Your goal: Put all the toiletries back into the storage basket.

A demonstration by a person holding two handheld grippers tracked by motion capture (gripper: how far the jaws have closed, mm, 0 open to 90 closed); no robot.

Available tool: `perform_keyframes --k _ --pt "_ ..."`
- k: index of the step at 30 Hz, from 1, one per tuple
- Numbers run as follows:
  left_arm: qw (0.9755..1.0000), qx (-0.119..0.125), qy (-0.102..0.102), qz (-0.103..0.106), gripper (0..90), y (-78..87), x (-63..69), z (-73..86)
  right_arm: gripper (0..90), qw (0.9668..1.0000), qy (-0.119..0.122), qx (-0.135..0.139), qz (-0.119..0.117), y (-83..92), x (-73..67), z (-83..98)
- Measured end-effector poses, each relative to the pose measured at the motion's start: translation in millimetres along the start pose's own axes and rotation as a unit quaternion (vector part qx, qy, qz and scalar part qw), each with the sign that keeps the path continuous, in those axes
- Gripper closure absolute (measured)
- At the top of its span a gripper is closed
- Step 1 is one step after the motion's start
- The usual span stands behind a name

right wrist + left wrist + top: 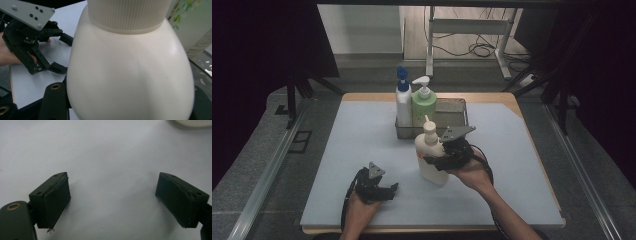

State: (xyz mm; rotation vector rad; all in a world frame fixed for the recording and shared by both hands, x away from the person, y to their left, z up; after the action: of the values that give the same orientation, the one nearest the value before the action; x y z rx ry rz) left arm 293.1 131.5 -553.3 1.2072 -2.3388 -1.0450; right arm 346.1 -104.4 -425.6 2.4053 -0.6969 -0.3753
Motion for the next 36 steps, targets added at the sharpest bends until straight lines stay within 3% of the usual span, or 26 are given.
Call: perform_keyframes --k 25,36 --pt "1.0000 0.000 -0.001 0.001 12.0 -0.1 -0.2 0.0 39.1 0.9987 -0.023 0.023 0.041 34.8 27.7 -28.2" --pt "1.0000 0.000 0.000 0.001 12.0 -0.1 -0.1 0.0 39.2 0.9963 -0.038 0.037 0.068 47.1 42.9 -41.7"
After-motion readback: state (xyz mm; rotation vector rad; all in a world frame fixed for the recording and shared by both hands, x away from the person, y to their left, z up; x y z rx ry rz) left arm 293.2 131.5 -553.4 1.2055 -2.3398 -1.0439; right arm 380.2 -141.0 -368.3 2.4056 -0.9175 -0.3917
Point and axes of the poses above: each handheld gripper's, and its own axes: y roughly backward along the jaws, z roughly out of its underside, x roughly to its right, the point moved 4 cm from there along -y, roughly forward along the jaws, and after that the axes turned 7 degrees about -y, right-handed, at the moved point
